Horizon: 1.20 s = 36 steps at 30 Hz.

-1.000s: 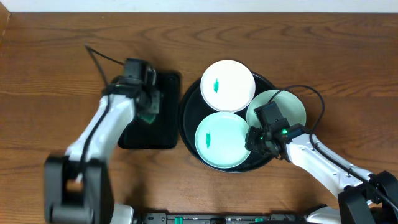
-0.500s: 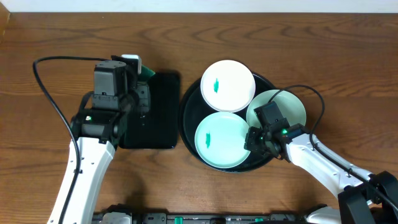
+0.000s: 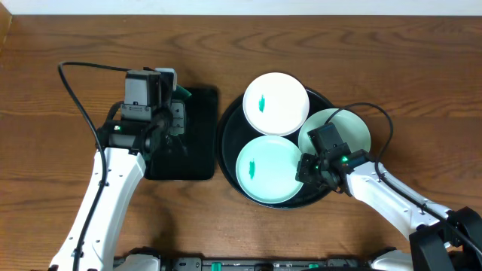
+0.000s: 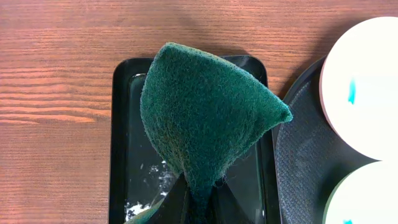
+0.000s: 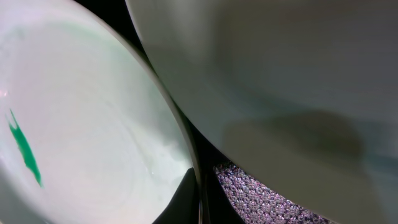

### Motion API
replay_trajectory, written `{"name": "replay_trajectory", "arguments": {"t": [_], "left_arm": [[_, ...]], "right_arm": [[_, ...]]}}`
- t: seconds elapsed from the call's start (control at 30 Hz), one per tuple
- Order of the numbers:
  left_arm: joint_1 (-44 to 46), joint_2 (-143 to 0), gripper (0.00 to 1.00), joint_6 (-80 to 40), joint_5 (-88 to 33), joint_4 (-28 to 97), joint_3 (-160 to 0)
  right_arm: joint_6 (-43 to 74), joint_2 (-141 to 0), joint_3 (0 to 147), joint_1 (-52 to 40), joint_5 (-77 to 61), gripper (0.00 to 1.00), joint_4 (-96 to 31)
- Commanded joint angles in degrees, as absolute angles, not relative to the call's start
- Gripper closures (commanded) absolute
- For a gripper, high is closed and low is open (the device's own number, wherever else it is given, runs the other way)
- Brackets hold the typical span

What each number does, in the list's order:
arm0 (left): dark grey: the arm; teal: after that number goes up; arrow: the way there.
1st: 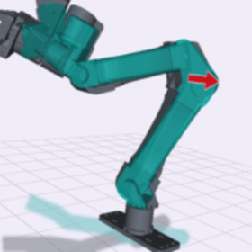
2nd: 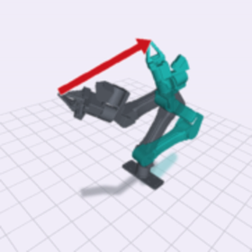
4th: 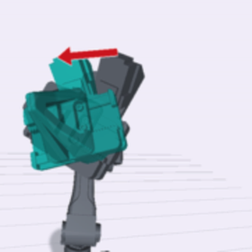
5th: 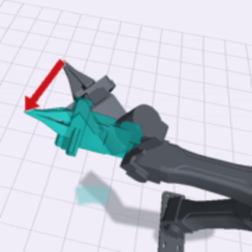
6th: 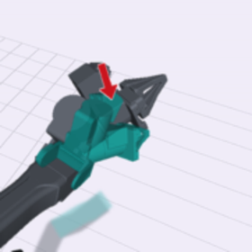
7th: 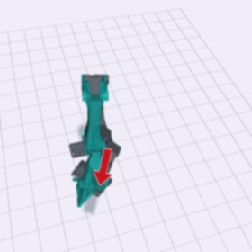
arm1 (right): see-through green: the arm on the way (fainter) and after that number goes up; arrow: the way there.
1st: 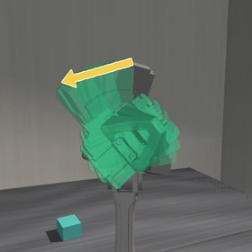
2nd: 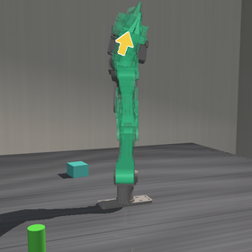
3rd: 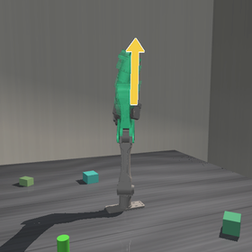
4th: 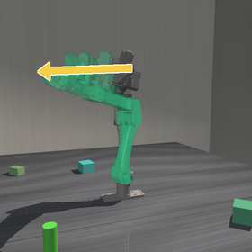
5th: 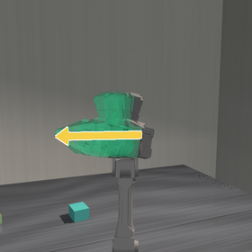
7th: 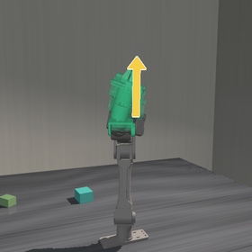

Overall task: Clean dirty plates on tray and stack at the side
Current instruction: 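Carry the sponge with the left gripper over the front mint plate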

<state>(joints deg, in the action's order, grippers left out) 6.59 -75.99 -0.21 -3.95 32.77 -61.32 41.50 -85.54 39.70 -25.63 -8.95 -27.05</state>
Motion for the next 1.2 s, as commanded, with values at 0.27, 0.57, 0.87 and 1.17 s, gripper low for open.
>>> {"name": "replay_trajectory", "arguments": {"t": [0.27,0.57,0.87,1.17], "left_arm": [[6.7,-81.8,0.92,-14.9,4.6,33.6,-59.7],[6.7,-90.6,0.93,-19.2,-1.0,33.1,-59.7],[6.7,-90.5,0.93,-18.7,1.1,36.2,-65.6],[6.9,-90.5,0.93,-15.2,-6.4,37.8,-68.9]], "right_arm": [[41.5,-84.6,40.8,-26.0,-8.4,0.99,-27.0],[41.5,-84.6,40.8,-26.0,-8.4,0.99,-27.0],[41.5,-84.6,40.8,-26.0,-8.4,0.99,-27.0],[42.2,-84.6,40.8,-26.0,-8.4,0.99,-27.0]]}}
